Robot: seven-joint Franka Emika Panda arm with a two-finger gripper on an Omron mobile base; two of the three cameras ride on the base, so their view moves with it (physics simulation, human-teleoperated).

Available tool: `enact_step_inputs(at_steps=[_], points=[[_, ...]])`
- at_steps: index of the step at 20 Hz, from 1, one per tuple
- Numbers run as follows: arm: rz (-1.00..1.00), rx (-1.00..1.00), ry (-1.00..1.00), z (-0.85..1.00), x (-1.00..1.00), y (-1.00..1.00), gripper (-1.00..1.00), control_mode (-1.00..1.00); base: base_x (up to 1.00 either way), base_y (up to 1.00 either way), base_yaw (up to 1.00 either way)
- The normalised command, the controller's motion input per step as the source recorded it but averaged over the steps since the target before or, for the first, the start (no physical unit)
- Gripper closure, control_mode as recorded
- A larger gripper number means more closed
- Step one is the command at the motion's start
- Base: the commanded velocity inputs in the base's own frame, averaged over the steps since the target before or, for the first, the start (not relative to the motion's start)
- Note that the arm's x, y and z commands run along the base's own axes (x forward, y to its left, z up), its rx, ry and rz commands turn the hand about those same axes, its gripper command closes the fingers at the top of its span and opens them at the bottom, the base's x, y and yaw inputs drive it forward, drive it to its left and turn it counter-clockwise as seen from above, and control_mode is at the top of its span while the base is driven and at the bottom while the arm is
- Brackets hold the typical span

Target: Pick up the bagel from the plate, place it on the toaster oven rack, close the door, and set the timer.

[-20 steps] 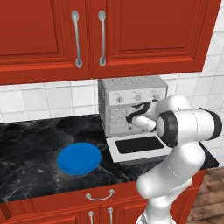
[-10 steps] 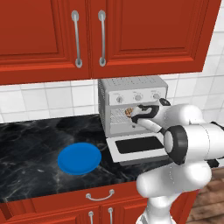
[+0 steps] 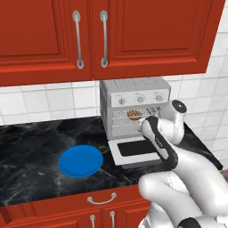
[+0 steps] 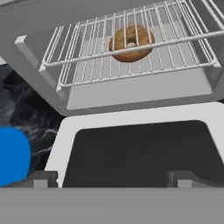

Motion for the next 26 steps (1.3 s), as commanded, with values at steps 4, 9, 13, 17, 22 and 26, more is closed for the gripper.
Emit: enact_step_inputs(at_steps=[4,9,13,17,22,26], points=[[0.05,-0.18,0.08,0.63,-0.67,0.48,-1.0,-1.0,0.0,0.0,0.0],[0.03,-0.24,0.13,0.08,-0.63,0.39,-1.0,-1.0,0.0,0.0,0.0],[0.04,-0.26,0.2,0.0,-0.42,0.34,-1.0,-1.0,0.0,0.0,0.0],[0.11,-0.26,0.22,-0.01,-0.34,0.27,-1.0,-1.0,0.0,0.0,0.0],[0.16,-0.24,0.15,-0.16,-0.24,0.23,-1.0,-1.0,0.0,0.0,0.0],[0.19,-0.25,0.0,-0.49,-0.01,0.19,-1.0,-1.0,0.0,0.0,0.0]])
